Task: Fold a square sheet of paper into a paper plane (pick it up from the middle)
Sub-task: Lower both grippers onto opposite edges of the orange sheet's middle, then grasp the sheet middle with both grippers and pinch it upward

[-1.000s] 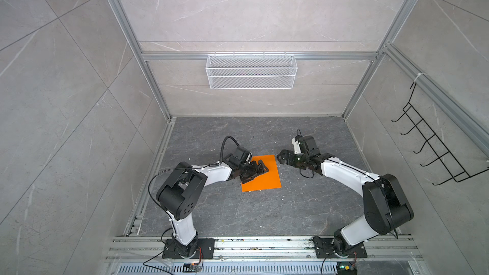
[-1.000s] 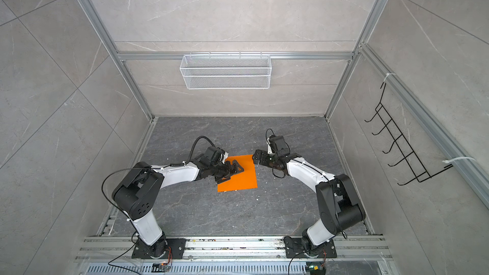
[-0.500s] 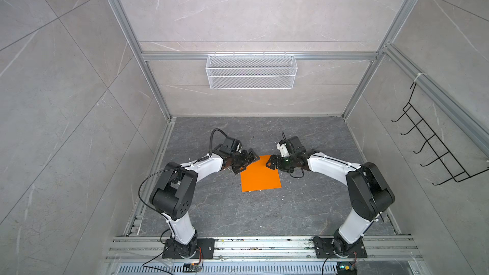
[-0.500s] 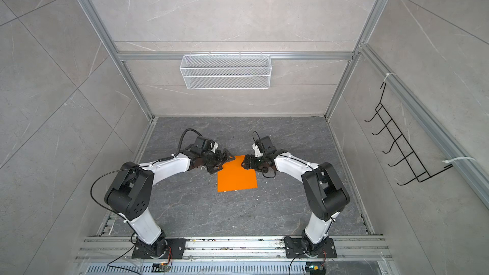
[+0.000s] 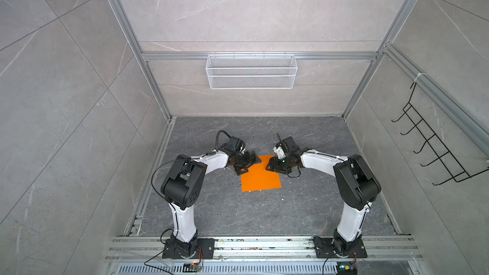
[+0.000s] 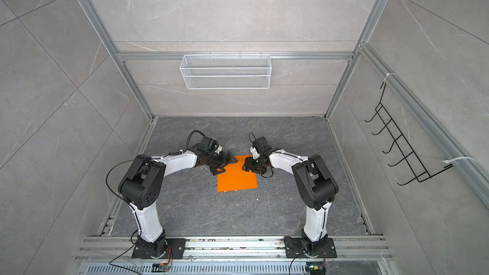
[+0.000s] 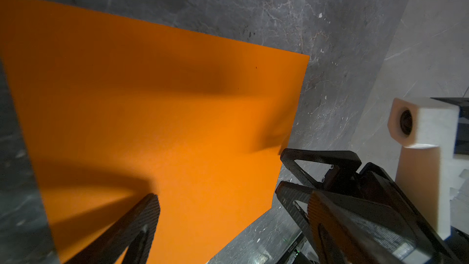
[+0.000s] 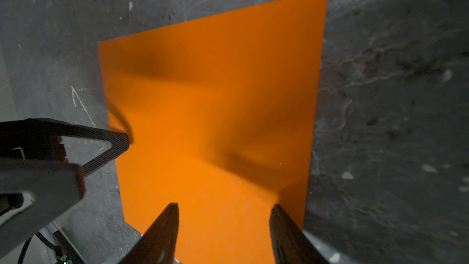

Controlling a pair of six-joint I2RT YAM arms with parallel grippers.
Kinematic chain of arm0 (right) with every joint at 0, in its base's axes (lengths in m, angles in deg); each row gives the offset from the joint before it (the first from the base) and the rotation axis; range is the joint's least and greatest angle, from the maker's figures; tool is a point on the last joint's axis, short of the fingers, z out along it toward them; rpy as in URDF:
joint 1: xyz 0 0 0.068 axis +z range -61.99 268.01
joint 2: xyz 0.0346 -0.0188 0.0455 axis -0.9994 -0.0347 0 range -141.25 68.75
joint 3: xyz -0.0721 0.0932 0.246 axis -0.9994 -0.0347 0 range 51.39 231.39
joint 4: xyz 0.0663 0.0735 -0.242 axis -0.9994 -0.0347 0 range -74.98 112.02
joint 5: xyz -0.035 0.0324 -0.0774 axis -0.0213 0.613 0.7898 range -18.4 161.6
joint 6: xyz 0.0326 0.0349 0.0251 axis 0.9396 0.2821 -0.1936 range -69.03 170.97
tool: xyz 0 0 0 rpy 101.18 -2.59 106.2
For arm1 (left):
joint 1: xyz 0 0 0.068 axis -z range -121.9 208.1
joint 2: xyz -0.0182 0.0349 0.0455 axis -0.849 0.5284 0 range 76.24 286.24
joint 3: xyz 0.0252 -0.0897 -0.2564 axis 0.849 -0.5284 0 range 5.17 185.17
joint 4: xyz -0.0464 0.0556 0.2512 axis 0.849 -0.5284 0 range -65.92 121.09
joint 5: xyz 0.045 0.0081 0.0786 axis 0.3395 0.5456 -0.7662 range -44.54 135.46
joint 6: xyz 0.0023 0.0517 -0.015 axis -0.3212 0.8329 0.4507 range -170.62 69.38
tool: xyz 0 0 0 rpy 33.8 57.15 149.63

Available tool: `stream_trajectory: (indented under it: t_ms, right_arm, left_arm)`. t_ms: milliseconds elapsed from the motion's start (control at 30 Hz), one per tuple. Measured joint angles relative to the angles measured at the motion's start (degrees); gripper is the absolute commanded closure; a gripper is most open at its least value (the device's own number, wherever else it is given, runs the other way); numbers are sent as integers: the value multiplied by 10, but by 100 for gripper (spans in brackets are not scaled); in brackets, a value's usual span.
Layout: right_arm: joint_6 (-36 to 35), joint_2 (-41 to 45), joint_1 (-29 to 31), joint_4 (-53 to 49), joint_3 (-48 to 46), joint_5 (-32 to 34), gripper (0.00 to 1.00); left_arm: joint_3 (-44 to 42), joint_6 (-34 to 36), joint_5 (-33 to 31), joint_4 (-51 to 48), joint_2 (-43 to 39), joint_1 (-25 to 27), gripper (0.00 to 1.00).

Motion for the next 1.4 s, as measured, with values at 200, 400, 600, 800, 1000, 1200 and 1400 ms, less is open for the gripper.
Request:
stream_trajectory:
  t_ms: [200, 400, 600, 800, 1000, 1200, 1400]
  right_arm:
    - [-2, -3, -1, -2, 2, 0, 41]
    - [-2, -11, -2, 4, 9, -9, 41]
    - [-2, -20, -2, 28, 10, -35, 41]
    - [-2, -30, -2, 52, 10, -67, 42]
    - [-1, -38, -2, 70, 10, -95, 44]
    - [5, -48, -2, 88, 10, -125, 47]
    - [18, -59, -2, 107, 10, -156, 50]
  left_arm:
    - [1, -2, 9, 1, 5, 0, 6]
    - [-2, -7, 11, 7, 5, -1, 6]
    - [-16, -14, 24, 32, 3, -7, 6]
    - [-37, -16, 39, 64, -3, -14, 6]
    - [-45, -10, 41, 74, -6, -19, 10]
    - [-48, -7, 42, 74, -6, -20, 18]
    - [-58, -6, 43, 86, -6, -20, 28]
